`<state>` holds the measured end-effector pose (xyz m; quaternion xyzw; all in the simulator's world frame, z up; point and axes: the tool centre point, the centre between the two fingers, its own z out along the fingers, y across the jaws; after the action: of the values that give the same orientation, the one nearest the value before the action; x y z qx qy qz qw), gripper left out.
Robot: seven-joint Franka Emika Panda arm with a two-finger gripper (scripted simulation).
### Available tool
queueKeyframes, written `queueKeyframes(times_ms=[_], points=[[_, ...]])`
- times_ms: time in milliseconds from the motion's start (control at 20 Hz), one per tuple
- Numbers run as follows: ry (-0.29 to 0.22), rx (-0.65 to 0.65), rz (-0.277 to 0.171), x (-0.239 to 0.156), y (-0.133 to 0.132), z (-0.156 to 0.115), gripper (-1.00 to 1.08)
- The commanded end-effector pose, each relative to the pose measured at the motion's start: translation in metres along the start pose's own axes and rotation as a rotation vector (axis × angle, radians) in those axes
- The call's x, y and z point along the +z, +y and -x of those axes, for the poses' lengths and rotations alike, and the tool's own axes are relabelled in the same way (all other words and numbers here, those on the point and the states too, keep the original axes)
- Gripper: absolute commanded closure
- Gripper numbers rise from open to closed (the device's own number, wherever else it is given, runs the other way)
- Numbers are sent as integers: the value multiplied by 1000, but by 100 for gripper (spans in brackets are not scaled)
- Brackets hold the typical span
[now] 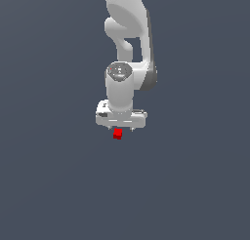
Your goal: Pick up the red cube and move it to a goal position.
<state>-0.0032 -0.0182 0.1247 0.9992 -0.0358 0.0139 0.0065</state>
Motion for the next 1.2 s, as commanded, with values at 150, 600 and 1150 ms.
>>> queueKeyframes(times_ms=[150,600,1150], points=[[-15,67,-3,52,12,18,-92],[-28,128,-8,100,20,34,-92],[-29,133,-10,104,20,35,108]])
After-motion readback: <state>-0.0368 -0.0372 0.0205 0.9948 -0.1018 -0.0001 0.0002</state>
